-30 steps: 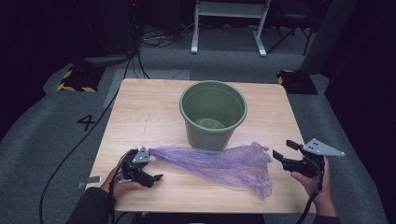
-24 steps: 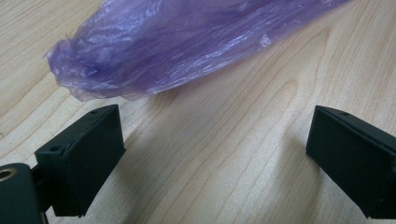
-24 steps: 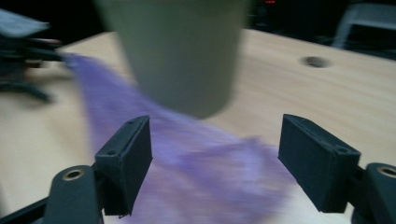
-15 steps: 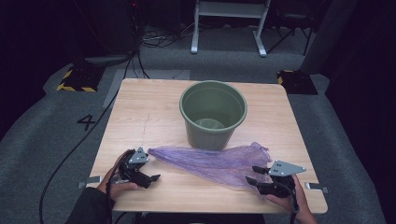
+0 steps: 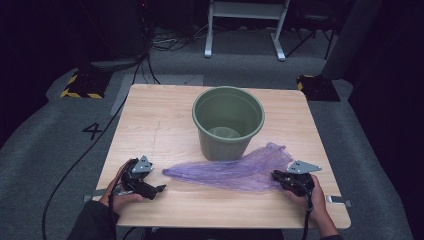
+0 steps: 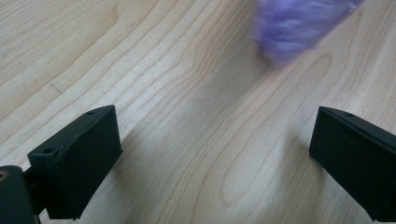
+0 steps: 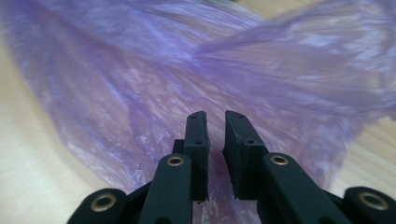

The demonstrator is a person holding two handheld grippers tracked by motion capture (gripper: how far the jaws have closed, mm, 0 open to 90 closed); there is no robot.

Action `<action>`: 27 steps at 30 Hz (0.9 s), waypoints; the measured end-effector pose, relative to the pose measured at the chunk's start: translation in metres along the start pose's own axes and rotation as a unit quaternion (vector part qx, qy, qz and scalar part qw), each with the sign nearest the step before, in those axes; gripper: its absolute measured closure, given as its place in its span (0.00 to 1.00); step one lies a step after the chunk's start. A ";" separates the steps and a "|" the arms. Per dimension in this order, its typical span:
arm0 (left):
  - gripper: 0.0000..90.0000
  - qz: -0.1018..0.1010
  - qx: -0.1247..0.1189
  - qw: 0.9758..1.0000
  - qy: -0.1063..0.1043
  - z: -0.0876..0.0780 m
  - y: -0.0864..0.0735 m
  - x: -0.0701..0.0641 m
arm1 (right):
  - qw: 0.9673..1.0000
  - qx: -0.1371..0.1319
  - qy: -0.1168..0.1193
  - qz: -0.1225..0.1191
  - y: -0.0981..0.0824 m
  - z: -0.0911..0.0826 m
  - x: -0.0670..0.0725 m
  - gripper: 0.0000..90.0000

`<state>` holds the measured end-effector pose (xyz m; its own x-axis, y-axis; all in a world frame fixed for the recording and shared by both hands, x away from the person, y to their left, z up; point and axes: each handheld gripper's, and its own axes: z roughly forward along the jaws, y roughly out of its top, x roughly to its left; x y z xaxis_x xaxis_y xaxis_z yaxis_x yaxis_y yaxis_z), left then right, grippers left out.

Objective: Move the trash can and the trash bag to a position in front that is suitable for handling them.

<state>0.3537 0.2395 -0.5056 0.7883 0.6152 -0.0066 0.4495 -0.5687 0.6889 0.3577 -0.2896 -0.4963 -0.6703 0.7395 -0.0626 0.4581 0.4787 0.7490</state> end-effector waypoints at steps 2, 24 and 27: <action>0.02 0.004 -0.002 1.000 -0.004 0.004 0.004 -0.003 | 1.000 -0.001 -0.017 0.012 0.000 0.003 -0.009 0.89; 0.08 0.039 -0.006 0.998 -0.038 0.039 0.041 -0.039 | 0.993 -0.119 0.016 -0.019 0.050 -0.021 0.049 0.32; 0.08 0.043 -0.005 0.998 -0.040 0.043 0.047 -0.041 | 0.993 -0.107 0.039 -0.039 0.053 -0.005 0.071 0.31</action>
<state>0.3603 0.1640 -0.5045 0.8555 0.5177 -0.0047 0.3740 -0.6117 0.6971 0.3312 -0.2138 -0.4576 -0.7454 0.6618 -0.0807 0.2742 0.4146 0.8677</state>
